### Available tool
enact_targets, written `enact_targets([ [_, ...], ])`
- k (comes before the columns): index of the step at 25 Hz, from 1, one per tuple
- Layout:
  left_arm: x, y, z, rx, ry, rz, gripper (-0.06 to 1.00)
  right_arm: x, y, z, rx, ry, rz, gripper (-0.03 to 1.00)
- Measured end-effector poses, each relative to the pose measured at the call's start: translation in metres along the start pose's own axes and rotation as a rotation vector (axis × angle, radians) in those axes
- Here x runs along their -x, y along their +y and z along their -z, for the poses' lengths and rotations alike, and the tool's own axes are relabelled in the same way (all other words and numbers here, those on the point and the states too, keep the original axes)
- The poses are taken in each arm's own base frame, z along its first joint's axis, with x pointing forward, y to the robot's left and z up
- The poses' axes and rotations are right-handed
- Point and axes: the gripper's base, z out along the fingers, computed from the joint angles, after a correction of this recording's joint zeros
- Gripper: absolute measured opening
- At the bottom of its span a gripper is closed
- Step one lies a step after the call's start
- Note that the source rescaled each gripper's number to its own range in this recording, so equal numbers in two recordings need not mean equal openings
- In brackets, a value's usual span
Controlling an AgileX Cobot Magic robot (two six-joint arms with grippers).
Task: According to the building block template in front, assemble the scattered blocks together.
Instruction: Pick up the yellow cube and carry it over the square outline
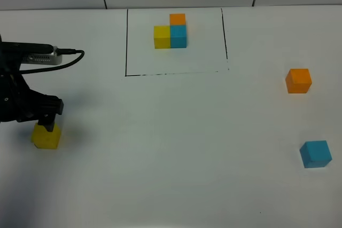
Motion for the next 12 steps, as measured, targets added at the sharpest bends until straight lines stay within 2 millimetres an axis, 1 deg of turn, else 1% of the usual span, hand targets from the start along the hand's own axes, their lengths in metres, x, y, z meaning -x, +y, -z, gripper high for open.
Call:
enact_targets([
  [6,0.006,-0.001,-0.006,-0.008,-0.024,0.006,1.0,0.0,0.0,0.0,0.0,0.0,0.0,0.77],
  [10,0.009,0.004,-0.016,-0.005,-0.005,0.03,1.0,0.0,0.0,0.0,0.0,0.0,0.0,0.77],
  [12,0.01,0.004,-0.02,-0.017,0.001,0.038,1.0,0.0,0.0,0.0,0.0,0.0,0.0,0.77],
])
